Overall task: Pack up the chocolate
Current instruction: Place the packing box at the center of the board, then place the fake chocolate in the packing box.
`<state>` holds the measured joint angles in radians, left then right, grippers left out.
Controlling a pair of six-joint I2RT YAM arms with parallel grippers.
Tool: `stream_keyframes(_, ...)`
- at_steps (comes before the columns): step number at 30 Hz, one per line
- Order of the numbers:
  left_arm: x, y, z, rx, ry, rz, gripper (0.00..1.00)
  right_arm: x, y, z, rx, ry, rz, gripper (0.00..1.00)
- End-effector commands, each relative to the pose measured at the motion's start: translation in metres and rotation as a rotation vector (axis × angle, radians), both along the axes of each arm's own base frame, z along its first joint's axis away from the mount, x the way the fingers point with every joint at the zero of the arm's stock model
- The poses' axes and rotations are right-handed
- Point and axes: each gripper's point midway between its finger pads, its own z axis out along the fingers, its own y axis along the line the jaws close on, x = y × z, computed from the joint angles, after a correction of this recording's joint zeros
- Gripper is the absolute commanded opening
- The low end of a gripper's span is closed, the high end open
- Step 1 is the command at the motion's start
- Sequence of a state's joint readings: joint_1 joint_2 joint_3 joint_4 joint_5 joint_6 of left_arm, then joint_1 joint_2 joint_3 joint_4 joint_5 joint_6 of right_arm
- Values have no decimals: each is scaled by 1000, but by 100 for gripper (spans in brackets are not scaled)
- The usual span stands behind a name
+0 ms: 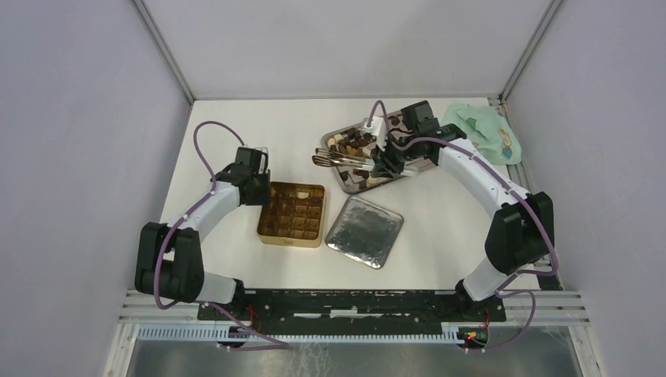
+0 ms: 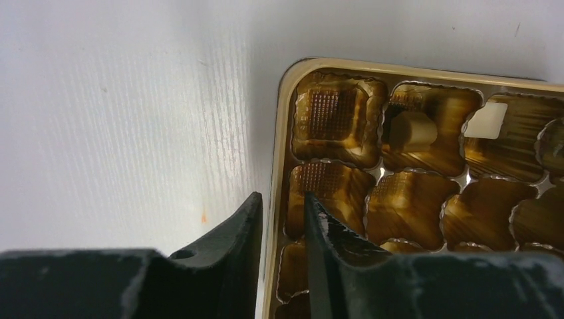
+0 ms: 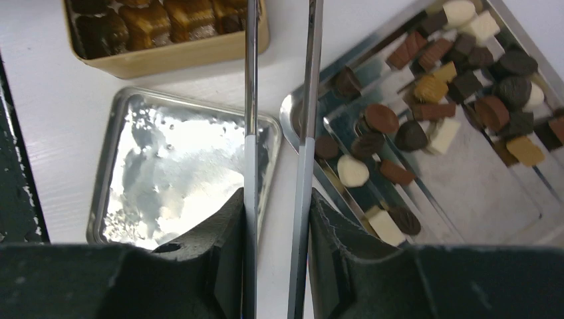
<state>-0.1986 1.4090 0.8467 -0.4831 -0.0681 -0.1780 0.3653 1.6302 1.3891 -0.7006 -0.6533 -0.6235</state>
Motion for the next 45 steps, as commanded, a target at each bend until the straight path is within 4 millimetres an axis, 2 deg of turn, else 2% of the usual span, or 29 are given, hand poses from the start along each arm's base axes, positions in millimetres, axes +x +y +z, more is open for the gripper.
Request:
stream_keyframes(1, 10, 0, 36, -32, -103, 73, 40, 0, 46, 40, 81, -84, 79, 0)
stream_keyframes(5, 3, 9, 61, -19, -154, 123, 46, -9, 74, 36, 71, -77, 134, 0)
stream_keyframes(8, -6, 18, 90, -26, -227, 182, 51, -14, 92, 28, 56, -73, 165, 0)
stream_keyframes(11, -18, 24, 126, -66, -348, 246, 61, -19, 110, 21, 37, -69, 191, 0)
stream_keyframes(14, -34, 30, 158, -129, -477, 306, 75, -24, 126, 13, 15, -69, 211, 0)
stream_keyframes(16, -43, 30, 173, -180, -541, 326, 82, -25, 135, 7, 1, -71, 220, 1)
stream_keyframes(18, -53, 28, 181, -225, -581, 328, 84, -24, 143, 1, -21, -75, 221, 1)
stream_keyframes(24, -77, 27, 190, -316, -631, 363, 84, -21, 155, -14, -70, -88, 218, 5)
stream_keyframes(29, -88, 29, 193, -358, -662, 389, 84, -13, 161, -22, -101, -108, 196, 12)
stream_keyframes(34, -92, 29, 196, -379, -678, 396, 84, -8, 166, -25, -116, -120, 184, 20)
stream_keyframes(39, -92, 27, 195, -390, -674, 395, 84, -10, 165, -33, -134, -112, 183, 31)
stream_keyframes(45, -93, 27, 196, -394, -678, 398, 84, -9, 165, -33, -136, -116, 181, 45)
